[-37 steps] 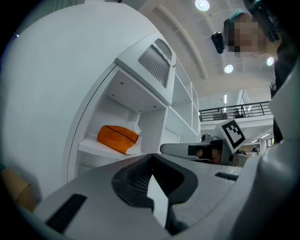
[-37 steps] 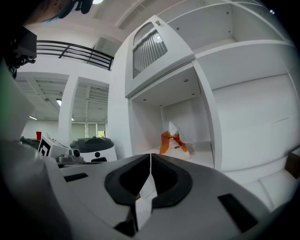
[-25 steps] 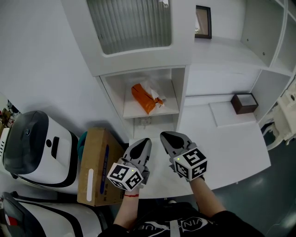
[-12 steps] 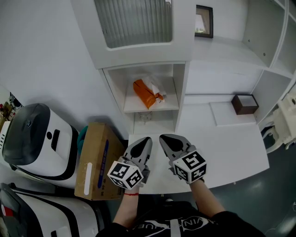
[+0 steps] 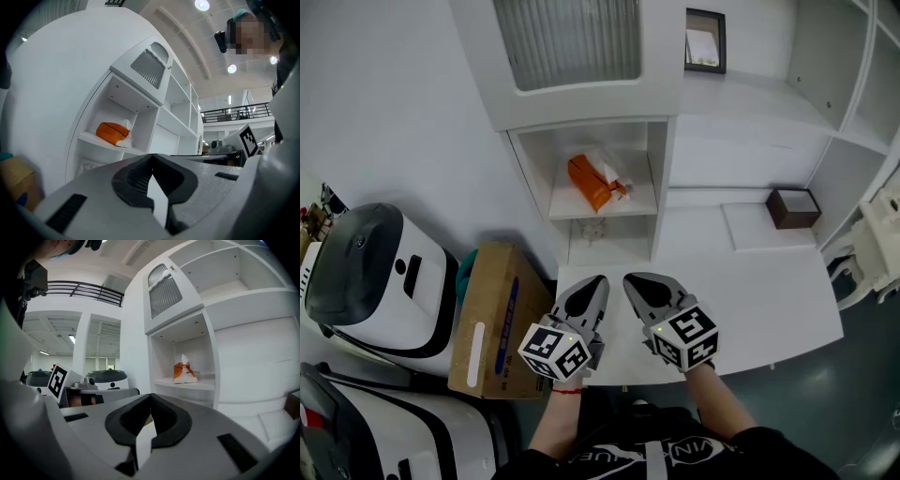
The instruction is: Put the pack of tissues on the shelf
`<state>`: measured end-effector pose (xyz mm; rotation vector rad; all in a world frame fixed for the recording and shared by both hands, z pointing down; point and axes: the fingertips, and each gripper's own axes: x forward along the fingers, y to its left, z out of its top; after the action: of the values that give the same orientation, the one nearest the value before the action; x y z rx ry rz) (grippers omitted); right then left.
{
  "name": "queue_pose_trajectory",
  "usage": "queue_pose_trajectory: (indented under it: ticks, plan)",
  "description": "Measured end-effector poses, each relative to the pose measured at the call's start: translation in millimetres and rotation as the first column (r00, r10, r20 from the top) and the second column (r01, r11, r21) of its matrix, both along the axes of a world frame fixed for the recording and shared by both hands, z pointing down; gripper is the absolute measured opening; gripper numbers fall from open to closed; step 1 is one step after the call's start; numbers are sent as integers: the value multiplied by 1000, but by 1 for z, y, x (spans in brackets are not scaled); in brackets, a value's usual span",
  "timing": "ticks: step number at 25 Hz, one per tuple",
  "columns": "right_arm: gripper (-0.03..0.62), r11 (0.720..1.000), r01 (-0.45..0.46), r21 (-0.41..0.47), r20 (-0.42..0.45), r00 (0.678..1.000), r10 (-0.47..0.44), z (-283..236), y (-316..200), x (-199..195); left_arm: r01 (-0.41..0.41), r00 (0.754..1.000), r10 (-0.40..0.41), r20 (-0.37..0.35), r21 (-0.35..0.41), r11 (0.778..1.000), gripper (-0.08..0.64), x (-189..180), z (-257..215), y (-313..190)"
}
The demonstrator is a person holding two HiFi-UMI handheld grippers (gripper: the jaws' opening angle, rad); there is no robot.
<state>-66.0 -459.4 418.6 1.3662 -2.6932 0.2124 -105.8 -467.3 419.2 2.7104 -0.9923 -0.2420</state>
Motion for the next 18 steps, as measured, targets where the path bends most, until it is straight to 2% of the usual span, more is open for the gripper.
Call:
queue_pose_trajectory:
  ticks: [18]
  plan:
    - [3, 1000, -11, -9, -7, 1000, 11, 11, 41, 13, -15, 1000, 15, 8, -9, 1000, 6, 15, 9, 36]
